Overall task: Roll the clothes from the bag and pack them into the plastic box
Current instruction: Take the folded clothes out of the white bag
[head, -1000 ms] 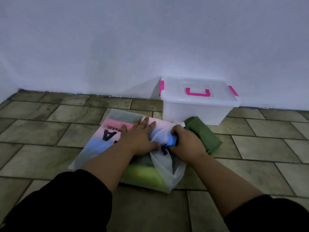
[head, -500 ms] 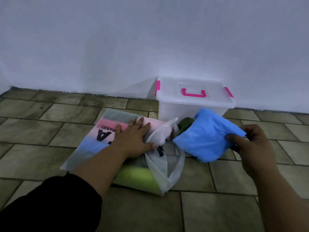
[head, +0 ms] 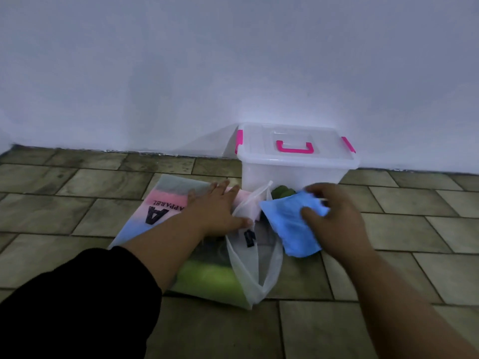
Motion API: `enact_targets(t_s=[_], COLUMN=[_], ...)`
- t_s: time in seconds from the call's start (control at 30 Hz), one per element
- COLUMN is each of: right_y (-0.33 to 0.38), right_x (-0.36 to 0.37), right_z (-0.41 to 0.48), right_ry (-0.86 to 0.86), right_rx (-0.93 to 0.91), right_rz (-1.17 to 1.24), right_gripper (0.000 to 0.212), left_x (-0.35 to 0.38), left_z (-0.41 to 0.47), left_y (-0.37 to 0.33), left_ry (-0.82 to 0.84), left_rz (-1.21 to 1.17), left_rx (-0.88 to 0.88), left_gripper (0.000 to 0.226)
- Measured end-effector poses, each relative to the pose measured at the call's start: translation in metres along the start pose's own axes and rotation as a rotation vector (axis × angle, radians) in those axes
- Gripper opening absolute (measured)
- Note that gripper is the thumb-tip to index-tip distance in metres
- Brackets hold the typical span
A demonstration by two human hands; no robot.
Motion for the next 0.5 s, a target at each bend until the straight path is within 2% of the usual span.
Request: enact_targets(t_s=[0.1, 0.13, 0.37, 0.5], right_y=[0.041, 0.041, 0.019, 0.014], right_x=[0.064, 0.077, 0.092, 0.110], right_z=[-0.026, -0.032, -0.020, -0.010], right_ry=[0.438, 0.515, 0.431, 0.391], right_rx=[-0.147, -0.155, -0.124, -0.084], right_rz=[-0.011, -0.055, -0.161, -0.183], right_gripper=[0.018, 0.017, 0.022, 0.047], left_x=[-0.007, -0.008, -0.015, -0.017], left_z=[0.009, 0.009, 0.002, -0.002], left_y=[-0.004, -0.003, 0.006, 0.011], left_ry=[0.012, 0.023, 0.052, 0.052], left_rz=[0.048, 0.066, 0.091, 0.013], left_rx=[0.003, -0.002, 0.054, 0.054], left_gripper=[0.103, 0.103, 0.090, 0.083])
Point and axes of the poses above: each hand's wrist, its own z-axis towards the middle knuckle, its own x-axis out of the palm, y = z × x, the point moved 8 cm from there along z, towards the middle knuckle, and after that the axes turned 3 degrees about -y, right-handed, at the moved point
